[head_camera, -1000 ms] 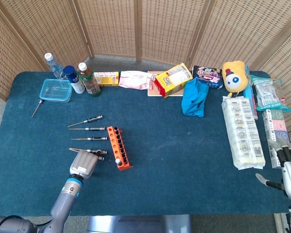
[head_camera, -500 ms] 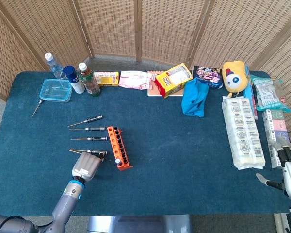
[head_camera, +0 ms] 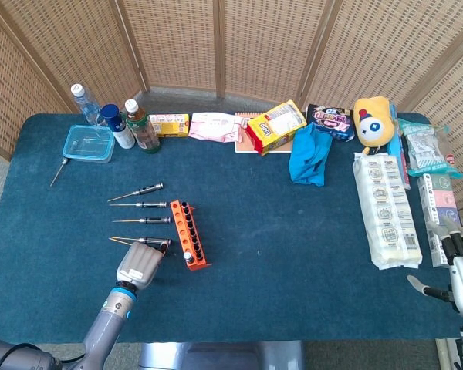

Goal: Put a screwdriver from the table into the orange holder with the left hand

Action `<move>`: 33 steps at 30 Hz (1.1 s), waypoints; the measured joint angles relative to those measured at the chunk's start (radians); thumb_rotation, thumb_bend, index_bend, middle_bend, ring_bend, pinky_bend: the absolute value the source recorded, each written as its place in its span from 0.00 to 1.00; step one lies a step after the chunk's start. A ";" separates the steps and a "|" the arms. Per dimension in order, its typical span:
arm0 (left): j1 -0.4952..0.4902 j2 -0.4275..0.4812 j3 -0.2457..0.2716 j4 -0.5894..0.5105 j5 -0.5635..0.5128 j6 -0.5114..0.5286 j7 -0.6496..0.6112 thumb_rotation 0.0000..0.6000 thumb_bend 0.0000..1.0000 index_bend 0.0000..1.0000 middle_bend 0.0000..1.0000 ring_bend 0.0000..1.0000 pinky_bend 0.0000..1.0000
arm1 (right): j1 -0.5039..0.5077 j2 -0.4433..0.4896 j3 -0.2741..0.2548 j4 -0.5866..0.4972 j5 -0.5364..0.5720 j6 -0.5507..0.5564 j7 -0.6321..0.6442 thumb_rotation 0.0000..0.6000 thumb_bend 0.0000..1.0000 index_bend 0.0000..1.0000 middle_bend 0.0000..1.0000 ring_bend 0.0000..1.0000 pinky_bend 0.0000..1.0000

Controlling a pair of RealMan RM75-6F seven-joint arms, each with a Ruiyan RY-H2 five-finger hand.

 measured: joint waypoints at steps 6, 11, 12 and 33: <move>-0.009 -0.003 0.004 0.015 0.009 -0.025 -0.022 1.00 0.16 0.17 1.00 1.00 0.98 | 0.000 0.000 0.001 0.001 0.001 -0.001 0.004 1.00 0.09 0.13 0.04 0.05 0.01; -0.013 -0.007 0.009 0.019 0.006 -0.032 -0.026 1.00 0.16 0.17 1.00 1.00 0.98 | 0.001 0.000 0.000 0.002 0.000 -0.001 0.003 1.00 0.09 0.13 0.04 0.05 0.01; -0.014 -0.008 0.009 0.019 0.005 -0.033 -0.027 1.00 0.16 0.17 1.00 1.00 0.98 | 0.000 0.000 0.000 0.002 0.000 -0.001 0.004 1.00 0.09 0.13 0.04 0.05 0.01; -0.002 0.033 0.037 -0.001 -0.021 -0.040 -0.082 1.00 0.16 0.17 1.00 1.00 0.98 | 0.001 0.002 0.000 0.000 0.002 -0.005 0.005 1.00 0.09 0.13 0.04 0.05 0.01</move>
